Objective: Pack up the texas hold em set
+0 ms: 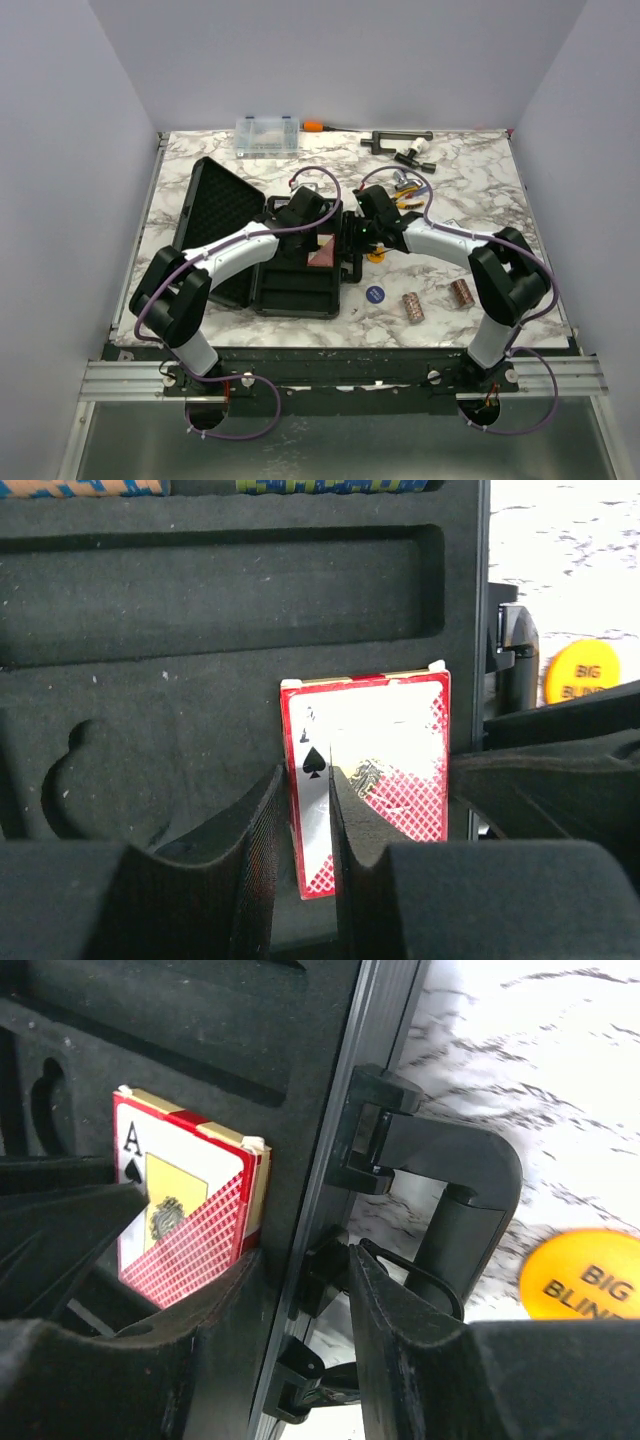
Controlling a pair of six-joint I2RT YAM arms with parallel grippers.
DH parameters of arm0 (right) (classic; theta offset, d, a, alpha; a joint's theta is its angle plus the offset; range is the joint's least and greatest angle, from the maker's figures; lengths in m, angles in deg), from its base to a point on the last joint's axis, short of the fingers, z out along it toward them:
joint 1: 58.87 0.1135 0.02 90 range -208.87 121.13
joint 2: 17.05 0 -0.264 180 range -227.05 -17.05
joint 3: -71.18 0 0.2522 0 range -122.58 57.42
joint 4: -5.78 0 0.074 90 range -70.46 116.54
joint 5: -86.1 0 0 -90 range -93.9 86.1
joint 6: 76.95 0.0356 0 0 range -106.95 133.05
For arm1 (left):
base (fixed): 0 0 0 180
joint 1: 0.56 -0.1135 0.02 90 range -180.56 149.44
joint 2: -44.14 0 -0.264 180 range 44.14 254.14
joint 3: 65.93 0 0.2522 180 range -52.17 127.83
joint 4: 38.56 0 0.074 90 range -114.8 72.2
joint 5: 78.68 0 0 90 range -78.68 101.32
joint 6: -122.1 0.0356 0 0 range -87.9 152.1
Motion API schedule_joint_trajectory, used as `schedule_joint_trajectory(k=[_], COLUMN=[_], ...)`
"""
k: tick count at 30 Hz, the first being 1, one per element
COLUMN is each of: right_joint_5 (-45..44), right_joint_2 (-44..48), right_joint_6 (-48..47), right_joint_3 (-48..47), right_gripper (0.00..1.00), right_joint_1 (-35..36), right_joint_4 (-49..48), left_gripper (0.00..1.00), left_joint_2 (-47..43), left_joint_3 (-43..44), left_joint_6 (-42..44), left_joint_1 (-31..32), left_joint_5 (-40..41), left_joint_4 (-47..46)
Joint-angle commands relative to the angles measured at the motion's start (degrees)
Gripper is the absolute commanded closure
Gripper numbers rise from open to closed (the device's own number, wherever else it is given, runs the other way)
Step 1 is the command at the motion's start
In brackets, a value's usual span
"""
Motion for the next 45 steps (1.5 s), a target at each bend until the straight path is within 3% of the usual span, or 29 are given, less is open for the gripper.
schedule_joint_trajectory(k=[1, 6, 10, 15, 24, 31, 33, 38, 41, 45], right_joint_5=[0.7, -2.2, -4.6, -8.1, -11.6, -19.1, -21.5, -29.0, -39.8, -43.0], right_joint_2=[-3.9, -4.5, -2.2, 2.1, 7.2, 12.3, 13.6, 17.1, 18.1, 18.1], right_joint_6=[1.6, 1.1, 0.0, -1.5, -3.2, -1.9, -1.3, 0.3, 8.2, 14.2], right_joint_3=[-0.1, -0.9, -1.4, -3.3, -6.4, -5.5, -4.6, -1.1, -1.0, -0.6], right_gripper=[0.60, 0.58, 0.49, 0.37, 0.24, 0.00, 0.00, 0.00, 0.00, 0.00], right_joint_1=[2.5, 2.5, 2.5, 2.5, 2.5, 2.5, 2.5, 2.5, 2.2, -0.2], right_joint_4=[-1.7, 0.2, 2.7, 6.8, 12.5, 16.4, 17.6, 18.7, 23.5, 24.4], left_gripper=[0.76, 0.77, 0.75, 0.62, 0.40, 0.13, 0.05, 0.03, 0.02, 0.02], left_joint_2=[3.3, 3.4, 1.5, -1.8, -7.1, -16.2, -18.7, -24.9, -28.4, -31.7], left_joint_3=[-2.9, -3.4, -3.4, -2.2, 2.8, 6.2, 8.4, 10.3, 6.9, -0.8], left_joint_6=[1.9, 2.2, 2.8, 5.3, 7.6, 10.8, 11.0, 12.6, 15.9, 18.9], left_joint_1=[-0.2, -0.6, -0.5, -0.5, -0.4, -0.5, -0.6, -0.9, -1.3, -1.7], left_joint_5=[7.4, 8.3, 6.4, 3.6, 2.9, 6.1, 7.2, 9.8, 12.8, 12.1], left_joint_4=[11.1, 11.8, 11.4, 11.4, 14.7, 18.8, 21.5, 22.9, 19.6, 13.0])
